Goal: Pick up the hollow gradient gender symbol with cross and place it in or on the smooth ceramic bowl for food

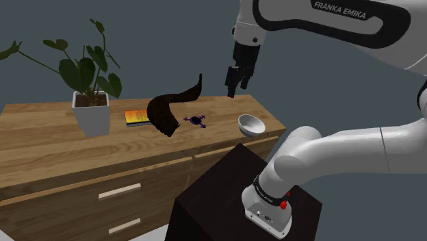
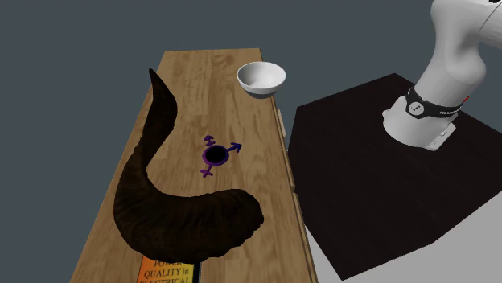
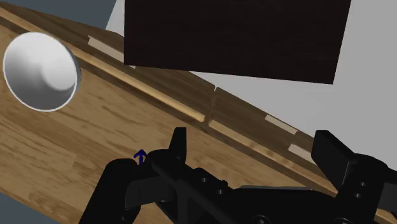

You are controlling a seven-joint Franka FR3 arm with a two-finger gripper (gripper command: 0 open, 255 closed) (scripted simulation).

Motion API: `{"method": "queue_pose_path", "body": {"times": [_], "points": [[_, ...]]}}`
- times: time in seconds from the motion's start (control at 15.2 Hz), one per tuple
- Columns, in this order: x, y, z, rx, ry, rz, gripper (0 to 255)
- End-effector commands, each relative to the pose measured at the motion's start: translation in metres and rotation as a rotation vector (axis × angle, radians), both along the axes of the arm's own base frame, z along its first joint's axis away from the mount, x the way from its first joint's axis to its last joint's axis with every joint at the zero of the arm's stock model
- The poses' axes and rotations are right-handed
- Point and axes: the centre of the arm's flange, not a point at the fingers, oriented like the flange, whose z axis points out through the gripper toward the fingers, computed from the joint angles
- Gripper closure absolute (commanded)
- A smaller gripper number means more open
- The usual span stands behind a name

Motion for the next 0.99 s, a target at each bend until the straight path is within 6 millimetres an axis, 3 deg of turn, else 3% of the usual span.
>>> {"method": "queue_pose_path", "body": {"times": [0.0, 0.92], "points": [[0.0, 0.0, 0.0, 0.0, 0.0, 0.0, 0], [0.091, -0.079, -0.141, -0.001, 0.016, 0.03, 0]]}}
